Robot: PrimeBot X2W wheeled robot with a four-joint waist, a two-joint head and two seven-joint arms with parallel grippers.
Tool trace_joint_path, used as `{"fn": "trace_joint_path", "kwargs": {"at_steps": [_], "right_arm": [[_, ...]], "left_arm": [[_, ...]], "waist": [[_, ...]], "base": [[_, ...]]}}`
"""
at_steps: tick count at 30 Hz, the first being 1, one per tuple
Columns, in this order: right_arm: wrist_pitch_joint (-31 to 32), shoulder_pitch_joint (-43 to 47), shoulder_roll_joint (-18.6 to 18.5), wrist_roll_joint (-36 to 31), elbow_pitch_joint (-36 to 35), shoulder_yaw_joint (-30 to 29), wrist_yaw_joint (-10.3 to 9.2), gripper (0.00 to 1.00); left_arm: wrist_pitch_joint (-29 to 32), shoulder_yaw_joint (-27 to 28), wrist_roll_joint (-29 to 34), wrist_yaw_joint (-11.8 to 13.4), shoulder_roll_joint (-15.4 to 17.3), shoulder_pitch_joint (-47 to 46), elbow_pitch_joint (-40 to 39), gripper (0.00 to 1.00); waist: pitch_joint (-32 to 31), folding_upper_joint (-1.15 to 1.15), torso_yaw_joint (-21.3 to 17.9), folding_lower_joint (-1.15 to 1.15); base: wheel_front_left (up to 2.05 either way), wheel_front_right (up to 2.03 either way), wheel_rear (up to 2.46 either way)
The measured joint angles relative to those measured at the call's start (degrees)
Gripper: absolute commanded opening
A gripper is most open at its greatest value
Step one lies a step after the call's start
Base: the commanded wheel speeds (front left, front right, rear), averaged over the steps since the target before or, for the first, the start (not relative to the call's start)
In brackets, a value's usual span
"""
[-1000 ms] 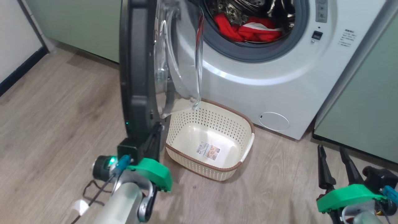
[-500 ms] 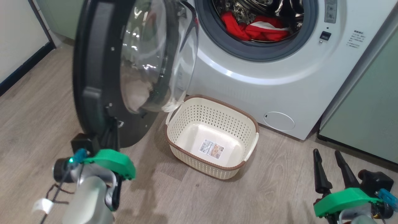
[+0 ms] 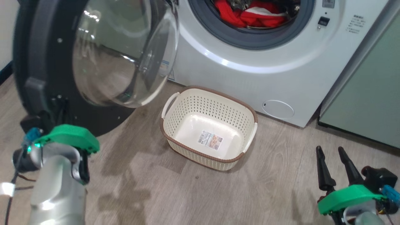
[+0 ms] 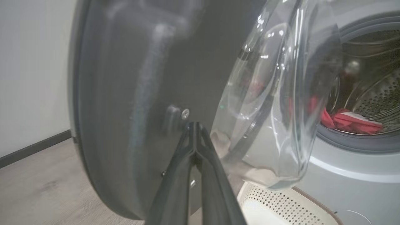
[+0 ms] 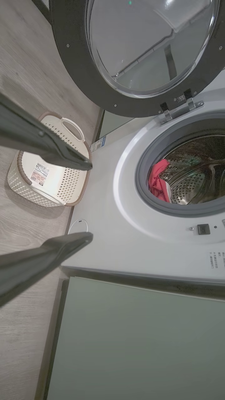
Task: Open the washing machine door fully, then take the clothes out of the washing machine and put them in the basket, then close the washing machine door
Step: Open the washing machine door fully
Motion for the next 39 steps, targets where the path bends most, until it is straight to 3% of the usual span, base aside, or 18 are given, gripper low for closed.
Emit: {"fn": "trace_joint_path", "kwargs": {"at_steps": [15,21,27,28,30,32,33,39], "right_arm": [[0.0,-2.4,-0.7,0.1,0.3,0.5,0.00,1.00],[0.0,-2.6,-0.3,0.1,0.6,0.5,0.00,1.00],[0.0,-2.4,1.7,1.0,0.6,-0.3,0.00,1.00],[0.0,-2.3,1.9,1.0,0.5,-0.3,0.00,1.00],[0.0,-2.2,2.3,1.0,0.5,-0.4,0.00,1.00],[0.0,-2.0,2.7,1.0,0.2,-0.5,0.00,1.00],[0.0,-1.8,2.8,1.0,0.0,-0.5,0.00,1.00],[0.0,-1.2,3.1,0.3,-0.2,-1.3,0.00,1.00]], "left_arm": [[0.0,13.0,0.9,1.9,1.8,-6.4,7.6,0.00],[0.0,12.9,5.1,-0.2,1.7,-6.2,5.5,0.00],[0.0,11.6,7.9,-2.6,-0.7,-1.6,-1.1,0.00],[0.0,11.3,8.3,-2.9,-0.8,0.1,-2.2,0.04],[0.0,10.9,8.6,-3.9,-1.0,3.7,-4.2,0.38],[0.0,10.2,9.3,-5.0,-1.1,6.6,-5.8,0.90],[0.0,9.5,9.3,-5.7,-1.0,7.8,-6.7,1.00],[0.0,3.4,8.1,-7.3,-1.8,12.8,-10.8,1.00]], "waist": [[2.3,0.00,-2.4,0.00],[1.2,0.00,-3.3,0.00],[-1.0,0.00,-5.6,0.00],[-1.3,0.00,-6.2,0.00],[-1.8,0.00,-7.5,0.00],[-2.3,0.00,-8.9,0.00],[-2.6,0.00,-9.7,0.00],[-3.5,0.00,-15.1,0.00]], "base": [[0.00,0.00,0.00],[0.00,0.00,0.00],[0.00,0.00,0.00],[0.00,0.00,0.00],[0.00,0.00,0.00],[0.00,0.00,0.00],[0.00,0.00,0.00],[0.00,0.00,0.00]]}}
